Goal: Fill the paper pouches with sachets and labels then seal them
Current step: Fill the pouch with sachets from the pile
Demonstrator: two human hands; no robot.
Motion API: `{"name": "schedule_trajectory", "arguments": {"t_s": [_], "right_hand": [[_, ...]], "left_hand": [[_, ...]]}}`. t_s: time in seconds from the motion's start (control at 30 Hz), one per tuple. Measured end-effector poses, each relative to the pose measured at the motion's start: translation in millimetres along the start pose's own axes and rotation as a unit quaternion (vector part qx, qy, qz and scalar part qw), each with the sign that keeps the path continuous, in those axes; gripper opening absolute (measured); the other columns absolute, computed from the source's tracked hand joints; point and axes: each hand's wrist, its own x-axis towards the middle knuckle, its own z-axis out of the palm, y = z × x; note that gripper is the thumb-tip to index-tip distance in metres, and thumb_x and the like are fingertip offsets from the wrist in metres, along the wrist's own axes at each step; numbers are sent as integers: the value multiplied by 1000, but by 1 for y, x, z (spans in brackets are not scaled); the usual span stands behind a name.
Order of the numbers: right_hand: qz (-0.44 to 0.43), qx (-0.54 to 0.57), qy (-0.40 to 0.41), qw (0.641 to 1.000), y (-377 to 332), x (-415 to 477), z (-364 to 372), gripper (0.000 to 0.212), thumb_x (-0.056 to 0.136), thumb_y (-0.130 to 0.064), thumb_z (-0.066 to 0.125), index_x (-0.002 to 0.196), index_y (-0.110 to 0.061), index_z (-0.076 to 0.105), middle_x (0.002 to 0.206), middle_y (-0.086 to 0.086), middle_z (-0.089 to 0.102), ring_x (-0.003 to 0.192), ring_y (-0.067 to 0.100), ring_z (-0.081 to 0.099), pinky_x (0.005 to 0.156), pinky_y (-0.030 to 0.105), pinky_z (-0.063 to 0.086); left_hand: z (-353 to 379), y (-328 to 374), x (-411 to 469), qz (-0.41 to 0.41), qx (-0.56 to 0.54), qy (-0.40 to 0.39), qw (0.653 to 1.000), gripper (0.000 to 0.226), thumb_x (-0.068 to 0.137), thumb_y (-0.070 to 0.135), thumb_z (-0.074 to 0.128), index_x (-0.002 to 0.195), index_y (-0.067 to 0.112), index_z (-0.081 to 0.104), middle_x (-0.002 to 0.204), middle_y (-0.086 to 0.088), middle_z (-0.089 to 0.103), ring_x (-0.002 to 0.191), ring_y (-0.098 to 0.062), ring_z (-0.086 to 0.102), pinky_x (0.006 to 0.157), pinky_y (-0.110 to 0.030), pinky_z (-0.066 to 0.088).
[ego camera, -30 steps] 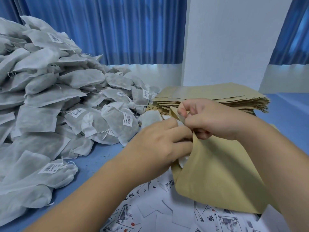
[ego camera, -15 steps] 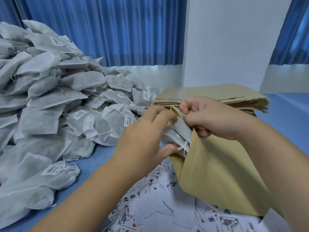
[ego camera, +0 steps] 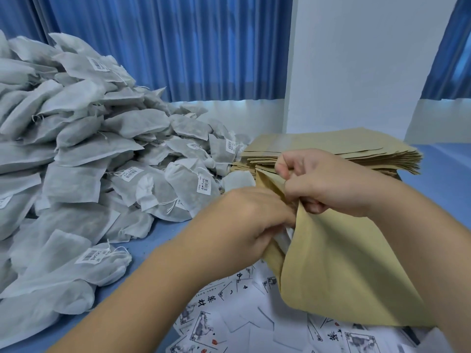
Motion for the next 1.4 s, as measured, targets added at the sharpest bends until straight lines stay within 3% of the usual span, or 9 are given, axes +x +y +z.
{"name": "schedule_trajectory", "arguments": {"t_s": [0.13, 0.33, 0.43, 0.53, 0.73, 0.93, 1.2, 1.33, 1.4], "right_hand": [[-15, -22, 11, 1000, -2, 2, 5, 27, 76, 11, 46, 73, -14, 39, 46, 0, 27, 38, 13, 22, 39, 19, 16], [-16, -106, 113, 988, 5, 3, -8, 22, 76, 5, 48, 72, -17, 44, 52, 6, 41, 39, 16, 31, 42, 23, 26], [-16, -116, 129, 985, 5, 2, -13, 20, 76, 3, 48, 72, -16, 46, 50, 3, 42, 39, 15, 34, 43, 24, 29], [-22, -118, 133, 984, 5, 2, -13, 19, 76, 3, 48, 73, -15, 46, 50, 3, 43, 39, 14, 35, 42, 23, 30], [-21, -134, 124, 983, 6, 2, -11, 19, 78, 4, 48, 75, -15, 47, 47, -2, 41, 40, 15, 36, 42, 22, 31], [-26, -122, 137, 983, 7, 2, -17, 18, 78, 5, 47, 76, -13, 48, 48, 2, 40, 40, 15, 35, 40, 21, 31], [-26, -128, 142, 981, 12, 3, -23, 17, 77, 3, 48, 76, -14, 48, 48, 0, 41, 40, 14, 36, 45, 24, 33], [-25, -142, 138, 980, 13, 3, -23, 17, 77, 1, 49, 74, -15, 48, 48, 0, 42, 41, 16, 38, 48, 27, 35], [-26, -142, 137, 980, 13, 3, -23, 18, 77, 1, 49, 73, -16, 47, 47, -1, 42, 42, 17, 38, 48, 27, 35]], "left_hand": [[18, -3, 5, -66, 78, 65, 993, 17, 79, 3, 57, 73, 10, 71, 63, 3, 59, 71, -17, 45, 66, -39, 44], [25, -18, 2, -262, -155, 161, 939, 26, 77, 13, 75, 91, 32, 64, 105, 8, 60, 74, -1, 60, 74, -17, 48], [10, -53, -16, -420, 46, 172, 890, 24, 83, 35, 68, 105, 30, 59, 116, 6, 50, 76, -13, 60, 71, -29, 43], [6, -79, -33, -512, 191, 66, 835, 61, 84, 44, 67, 134, 22, 40, 139, -4, 31, 94, -36, 60, 70, -36, 40], [22, -109, -28, -574, 80, 124, 805, 90, 74, 47, 76, 144, 15, 29, 141, -10, 39, 126, -32, 44, 93, -44, 42], [18, -120, -21, -564, 94, 34, 820, 22, 80, 25, 70, 71, 10, 56, 89, -11, 57, 84, -33, 57, 60, -30, 35], [-18, -110, 19, -485, -40, 87, 869, 18, 90, 24, 62, 73, 28, 65, 56, 17, 60, 50, 3, 53, 43, -15, 37], [23, -101, 38, -463, -15, 64, 884, 11, 90, 21, 61, 97, 22, 69, 101, -2, 62, 89, -18, 61, 72, -26, 47], [42, -105, 35, -516, 11, 28, 856, 39, 90, 36, 61, 124, 19, 57, 124, -11, 50, 109, -30, 56, 92, -37, 46]]}}
